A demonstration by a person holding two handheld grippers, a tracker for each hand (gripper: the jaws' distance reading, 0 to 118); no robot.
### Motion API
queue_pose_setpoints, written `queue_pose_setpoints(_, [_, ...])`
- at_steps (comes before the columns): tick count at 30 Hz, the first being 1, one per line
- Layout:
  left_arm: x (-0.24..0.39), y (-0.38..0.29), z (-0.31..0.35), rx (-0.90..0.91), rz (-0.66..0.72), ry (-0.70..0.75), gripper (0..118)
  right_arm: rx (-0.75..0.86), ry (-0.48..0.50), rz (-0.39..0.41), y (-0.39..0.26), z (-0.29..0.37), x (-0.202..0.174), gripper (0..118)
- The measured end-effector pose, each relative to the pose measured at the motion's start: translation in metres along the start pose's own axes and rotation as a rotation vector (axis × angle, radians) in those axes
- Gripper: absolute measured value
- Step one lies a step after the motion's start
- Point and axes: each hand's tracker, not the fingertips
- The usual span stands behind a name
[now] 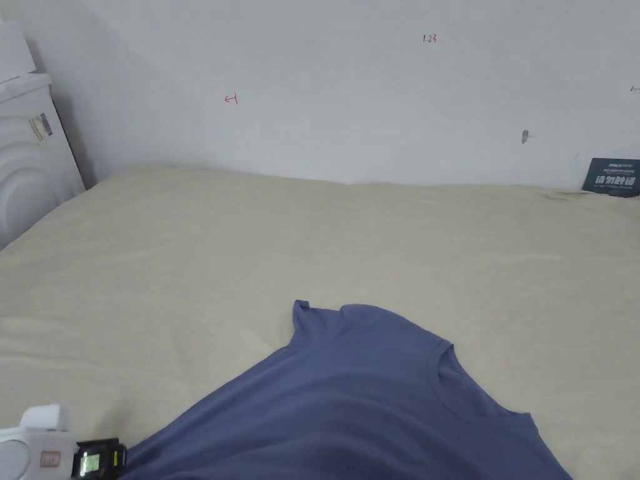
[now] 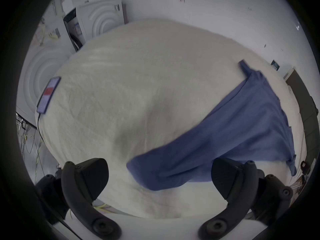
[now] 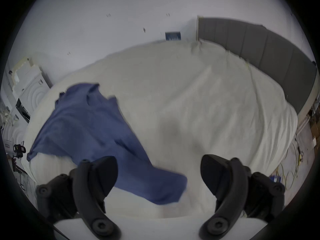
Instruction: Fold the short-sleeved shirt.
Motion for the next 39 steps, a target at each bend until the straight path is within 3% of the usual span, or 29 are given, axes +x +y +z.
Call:
queue_pose_setpoints(3, [0.004, 0.017, 0.009, 0.105, -0.008, -0.005, 118, 0.13, 0.029, 0.01, 0.038, 0.017, -0.013, 101])
queue_pose_setpoints(9, [0.041, 0.06, 0.072, 0.378, -0.087, -0.021, 118, 0.382, 0.095, 0.021, 0.099, 0.065, -0.075, 107])
queue_pose_setpoints(16, [0.093, 0.085, 0.113, 0.629, -0.162, -0.042, 118, 0.565, 0.072, 0.102, 0.128, 0.091, -0.13, 110])
queue_pose_setpoints(23, [0.137, 0.078, 0.125, 0.832, -0.19, -0.105, 99, 0.697, 0.025, 0.114, 0.128, 0.101, -0.158, 106])
queue_pose_setpoints(25, [0.147, 0.072, 0.124, 0.868, -0.208, -0.101, 75, 0.717, 0.029, 0.118, 0.127, 0.103, -0.159, 91])
queue_pose_setpoints(27, [0.155, 0.069, 0.119, 0.879, -0.213, -0.11, 43, 0.749, 0.019, 0.126, 0.124, 0.105, -0.164, 59])
queue_pose_setpoints(31, [0.167, 0.061, 0.114, 0.867, -0.199, -0.161, 13, 0.788, -0.006, 0.161, 0.116, 0.107, -0.171, 7])
queue_pose_setpoints(33, [0.17, 0.056, 0.109, 0.857, -0.197, -0.175, 0, 0.793, -0.006, 0.169, 0.114, 0.102, -0.168, 0])
queue_pose_setpoints(39, [0.172, 0.05, 0.101, 0.827, -0.188, -0.192, 0, 0.792, 0.003, 0.178, 0.11, 0.099, -0.165, 0])
